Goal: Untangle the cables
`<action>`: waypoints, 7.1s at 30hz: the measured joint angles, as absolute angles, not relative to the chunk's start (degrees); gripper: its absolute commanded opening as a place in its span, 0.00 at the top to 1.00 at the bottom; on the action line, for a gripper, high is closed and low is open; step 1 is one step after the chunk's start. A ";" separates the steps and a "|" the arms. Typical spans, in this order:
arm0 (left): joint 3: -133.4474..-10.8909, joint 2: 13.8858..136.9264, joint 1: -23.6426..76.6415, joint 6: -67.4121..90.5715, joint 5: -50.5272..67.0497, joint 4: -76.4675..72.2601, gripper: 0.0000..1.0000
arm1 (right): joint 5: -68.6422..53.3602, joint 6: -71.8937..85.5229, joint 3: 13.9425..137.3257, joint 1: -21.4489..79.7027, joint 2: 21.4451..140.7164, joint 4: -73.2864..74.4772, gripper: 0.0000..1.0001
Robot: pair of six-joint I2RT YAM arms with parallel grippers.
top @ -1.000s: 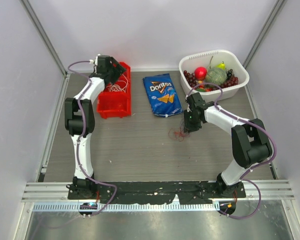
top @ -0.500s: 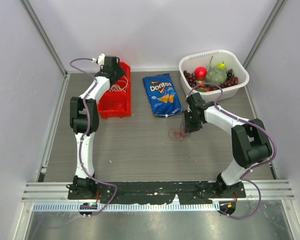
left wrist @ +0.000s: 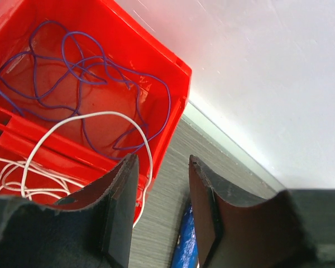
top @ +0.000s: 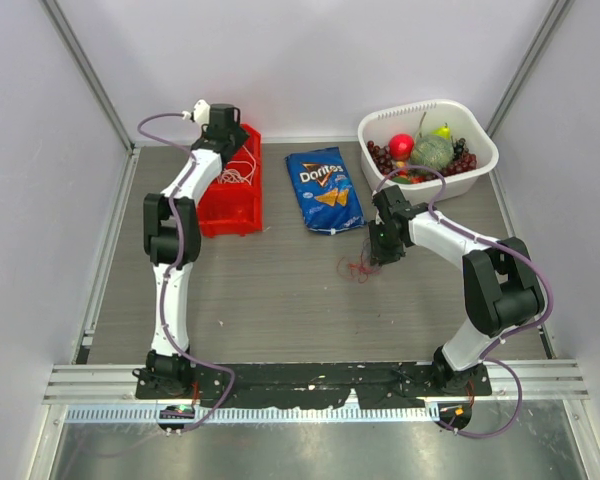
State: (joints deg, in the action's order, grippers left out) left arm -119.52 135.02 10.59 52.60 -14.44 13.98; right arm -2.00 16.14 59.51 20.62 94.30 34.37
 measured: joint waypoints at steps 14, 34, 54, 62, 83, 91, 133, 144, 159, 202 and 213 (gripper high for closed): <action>-123.79 140.20 9.63 58.19 -14.81 14.06 1.00 | -1.54 15.81 59.51 20.64 94.30 34.65 0.72; -93.69 117.67 8.78 55.86 -13.65 5.82 1.00 | -2.11 15.53 59.51 20.64 94.30 34.74 0.73; -103.92 126.82 3.97 61.54 -3.49 25.21 0.62 | -4.21 15.81 60.49 20.64 96.95 35.66 0.73; -103.98 123.52 3.05 60.53 -1.32 28.42 0.28 | -5.15 16.38 60.71 21.17 97.06 35.64 0.73; -74.81 86.26 4.14 51.44 13.23 23.97 0.37 | -5.80 16.43 66.06 32.32 102.91 34.79 0.73; -55.96 69.04 9.87 46.48 16.53 19.27 0.39 | -9.61 13.54 74.13 41.06 108.29 34.98 0.75; -68.79 107.37 31.00 35.57 13.23 21.54 0.35 | -21.76 19.07 65.01 29.47 99.48 25.34 0.60; -70.17 109.51 30.46 35.46 15.03 20.58 0.64 | -22.31 19.27 68.03 29.54 103.90 24.86 0.61; -66.28 105.14 30.55 35.44 20.60 20.60 1.00 | -23.42 19.27 70.06 30.39 106.06 23.92 0.60; -78.13 112.49 36.53 25.08 28.84 23.11 0.75 | -15.51 17.89 66.26 27.33 97.73 33.17 0.63; -85.14 112.88 36.58 21.28 29.74 28.18 1.00 | -15.53 17.87 66.26 26.76 97.76 33.50 0.65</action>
